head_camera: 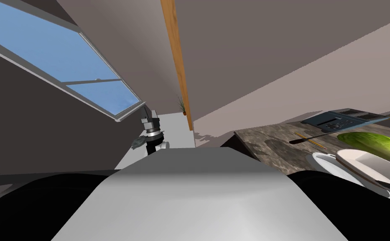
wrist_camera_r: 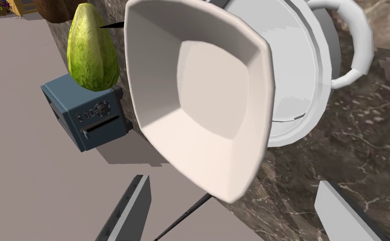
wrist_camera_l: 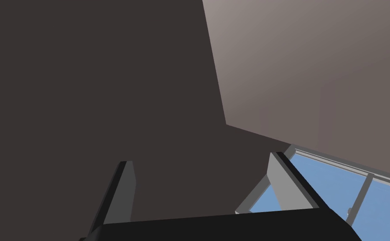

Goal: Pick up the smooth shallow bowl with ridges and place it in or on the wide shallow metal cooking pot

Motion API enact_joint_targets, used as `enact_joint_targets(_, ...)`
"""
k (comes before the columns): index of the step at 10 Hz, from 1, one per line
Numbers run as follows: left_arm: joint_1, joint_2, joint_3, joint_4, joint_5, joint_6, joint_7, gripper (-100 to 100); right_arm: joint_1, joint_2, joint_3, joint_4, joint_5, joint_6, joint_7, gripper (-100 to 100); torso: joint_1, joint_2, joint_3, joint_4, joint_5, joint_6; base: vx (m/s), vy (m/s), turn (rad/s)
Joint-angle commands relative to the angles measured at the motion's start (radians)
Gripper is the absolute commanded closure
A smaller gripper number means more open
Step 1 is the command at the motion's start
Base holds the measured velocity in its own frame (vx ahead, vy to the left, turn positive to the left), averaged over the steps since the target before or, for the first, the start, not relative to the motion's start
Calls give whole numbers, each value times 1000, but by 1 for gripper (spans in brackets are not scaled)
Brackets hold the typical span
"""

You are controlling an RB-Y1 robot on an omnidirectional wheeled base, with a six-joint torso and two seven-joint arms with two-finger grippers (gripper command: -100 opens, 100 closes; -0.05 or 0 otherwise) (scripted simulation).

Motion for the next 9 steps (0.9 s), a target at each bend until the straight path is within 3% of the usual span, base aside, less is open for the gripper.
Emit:
enact_joint_targets(1,0,0,0,0,0,0,0,0,-49,1,38,41,23,-27,-18,-100,0,0,0,0,0,0,-1,10,-31)
enact_joint_targets(3,0,0,0,0,0,0,0,0,-41,1,31,35,18,-22,-13,-100,-2,0,0,0,-1,0,0,-3,1)
enact_joint_targets(4,0,0,0,0,0,0,0,0,-43,1,33,36,20,-24,-15,0,-2,0,0,0,-1,0,0,0,0)
enact_joint_targets(9,0,0,0,0,0,0,0,0,-43,1,33,36,20,-24,-15,0,-2,0,0,0,-1,0,0,0,0)
